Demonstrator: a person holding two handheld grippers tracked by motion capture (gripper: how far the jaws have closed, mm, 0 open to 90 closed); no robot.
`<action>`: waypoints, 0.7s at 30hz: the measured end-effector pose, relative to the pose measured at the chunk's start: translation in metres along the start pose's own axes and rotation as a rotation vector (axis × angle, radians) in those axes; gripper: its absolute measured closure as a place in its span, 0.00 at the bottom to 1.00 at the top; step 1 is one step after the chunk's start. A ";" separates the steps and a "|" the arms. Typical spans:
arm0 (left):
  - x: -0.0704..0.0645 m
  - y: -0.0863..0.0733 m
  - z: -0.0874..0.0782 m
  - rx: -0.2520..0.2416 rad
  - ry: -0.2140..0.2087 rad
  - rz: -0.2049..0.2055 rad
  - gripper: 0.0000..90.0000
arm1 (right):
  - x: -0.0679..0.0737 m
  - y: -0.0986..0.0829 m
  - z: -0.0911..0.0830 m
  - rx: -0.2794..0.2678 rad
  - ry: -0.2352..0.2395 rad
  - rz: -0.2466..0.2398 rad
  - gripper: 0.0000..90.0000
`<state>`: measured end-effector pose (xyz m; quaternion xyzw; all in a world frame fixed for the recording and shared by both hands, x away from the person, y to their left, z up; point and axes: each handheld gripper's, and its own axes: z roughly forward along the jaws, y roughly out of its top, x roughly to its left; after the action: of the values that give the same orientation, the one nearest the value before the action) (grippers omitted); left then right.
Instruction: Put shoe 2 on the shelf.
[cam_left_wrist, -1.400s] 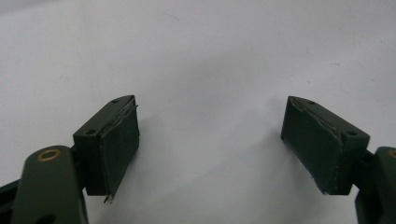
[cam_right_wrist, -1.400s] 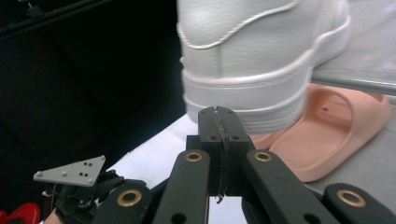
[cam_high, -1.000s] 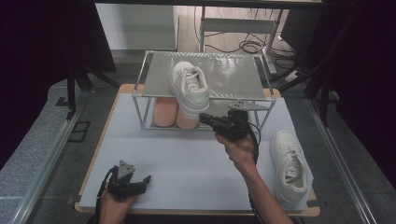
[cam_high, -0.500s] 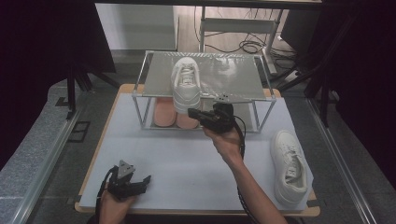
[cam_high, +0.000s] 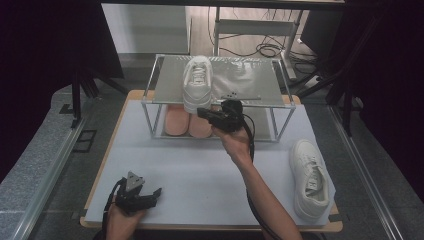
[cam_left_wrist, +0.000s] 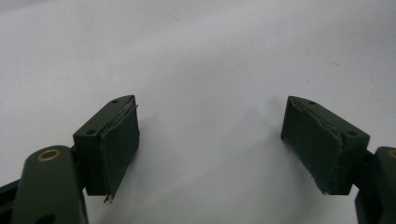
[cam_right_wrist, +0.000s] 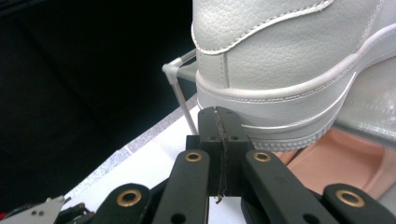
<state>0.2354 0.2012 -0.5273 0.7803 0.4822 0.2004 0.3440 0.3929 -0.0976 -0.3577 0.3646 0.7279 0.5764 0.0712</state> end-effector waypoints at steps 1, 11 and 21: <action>0.000 0.000 0.000 0.000 0.000 0.000 0.22 | -0.002 0.001 0.002 -0.004 -0.003 0.007 1.00; 0.000 0.000 0.000 0.000 -0.001 0.000 0.22 | -0.008 0.008 0.010 -0.003 -0.003 0.007 1.00; 0.000 0.000 0.000 0.000 -0.001 0.000 0.22 | -0.008 0.008 0.014 0.000 0.001 0.028 1.00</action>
<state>0.2354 0.2014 -0.5273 0.7805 0.4819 0.2003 0.3442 0.4099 -0.0907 -0.3573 0.3746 0.7226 0.5776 0.0628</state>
